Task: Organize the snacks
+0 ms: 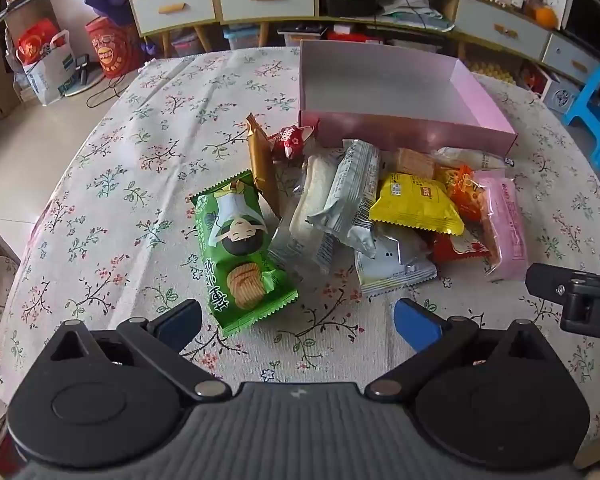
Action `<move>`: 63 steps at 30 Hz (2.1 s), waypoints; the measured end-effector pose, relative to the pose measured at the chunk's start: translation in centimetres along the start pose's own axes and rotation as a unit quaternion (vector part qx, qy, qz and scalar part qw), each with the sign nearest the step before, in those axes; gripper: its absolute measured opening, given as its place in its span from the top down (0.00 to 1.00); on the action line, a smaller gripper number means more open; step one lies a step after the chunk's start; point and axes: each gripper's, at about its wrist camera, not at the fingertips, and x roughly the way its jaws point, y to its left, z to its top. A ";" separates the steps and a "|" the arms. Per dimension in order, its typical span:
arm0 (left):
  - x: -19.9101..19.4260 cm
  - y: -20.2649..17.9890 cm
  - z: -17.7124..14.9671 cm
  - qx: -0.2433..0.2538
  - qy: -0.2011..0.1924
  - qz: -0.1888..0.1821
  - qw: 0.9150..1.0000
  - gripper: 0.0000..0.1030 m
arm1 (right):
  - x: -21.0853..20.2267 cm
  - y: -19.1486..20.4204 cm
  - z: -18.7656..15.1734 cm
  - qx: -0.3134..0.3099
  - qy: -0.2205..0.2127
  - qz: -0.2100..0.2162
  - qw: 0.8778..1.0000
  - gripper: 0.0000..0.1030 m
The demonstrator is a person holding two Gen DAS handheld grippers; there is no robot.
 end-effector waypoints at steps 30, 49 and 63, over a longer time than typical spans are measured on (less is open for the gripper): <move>0.2 0.1 -0.1 -0.001 -0.001 0.001 1.000 0.00 | 0.1 1.3 -0.1 -0.019 0.003 -0.006 1.000 0.00; 0.0 -0.1 -0.2 0.001 -0.004 -0.002 1.000 0.00 | 0.1 1.3 -0.2 -0.018 0.006 -0.007 1.000 0.00; 0.1 0.1 -0.1 -0.003 -0.005 -0.003 1.000 0.00 | 0.3 1.3 -0.1 -0.016 0.008 -0.004 1.000 0.00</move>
